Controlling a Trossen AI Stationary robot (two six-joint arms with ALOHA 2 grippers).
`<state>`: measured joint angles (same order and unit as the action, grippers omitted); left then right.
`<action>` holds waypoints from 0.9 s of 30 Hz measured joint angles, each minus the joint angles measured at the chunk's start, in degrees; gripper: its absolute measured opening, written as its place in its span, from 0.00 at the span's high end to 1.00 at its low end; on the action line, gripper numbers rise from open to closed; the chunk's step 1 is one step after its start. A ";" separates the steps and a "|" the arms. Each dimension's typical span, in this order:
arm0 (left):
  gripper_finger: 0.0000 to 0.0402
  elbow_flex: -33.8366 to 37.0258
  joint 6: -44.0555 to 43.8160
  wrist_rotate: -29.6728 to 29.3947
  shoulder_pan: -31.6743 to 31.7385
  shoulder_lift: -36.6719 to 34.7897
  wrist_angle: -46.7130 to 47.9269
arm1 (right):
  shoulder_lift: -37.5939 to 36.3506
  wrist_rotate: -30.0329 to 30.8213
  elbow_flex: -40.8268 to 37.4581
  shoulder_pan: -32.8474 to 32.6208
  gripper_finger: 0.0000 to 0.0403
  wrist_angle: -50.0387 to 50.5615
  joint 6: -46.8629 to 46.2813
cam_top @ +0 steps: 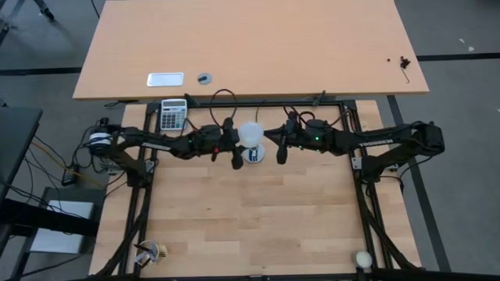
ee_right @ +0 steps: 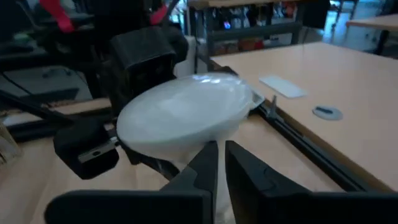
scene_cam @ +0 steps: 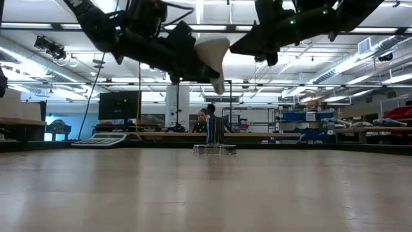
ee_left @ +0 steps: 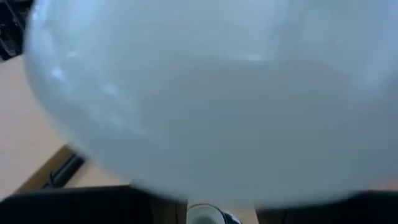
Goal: Screw lightbulb
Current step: Insert the lightbulb into the lamp
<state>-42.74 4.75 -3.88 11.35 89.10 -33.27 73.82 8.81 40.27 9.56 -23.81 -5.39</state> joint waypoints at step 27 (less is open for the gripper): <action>0.70 0.91 -3.48 -0.34 2.51 8.77 -1.65 | 0.26 3.77 0.02 -0.83 0.94 -3.49 0.46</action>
<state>-41.82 1.27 -4.21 13.87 97.87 -34.92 74.08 12.58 40.29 8.73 -27.31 -4.93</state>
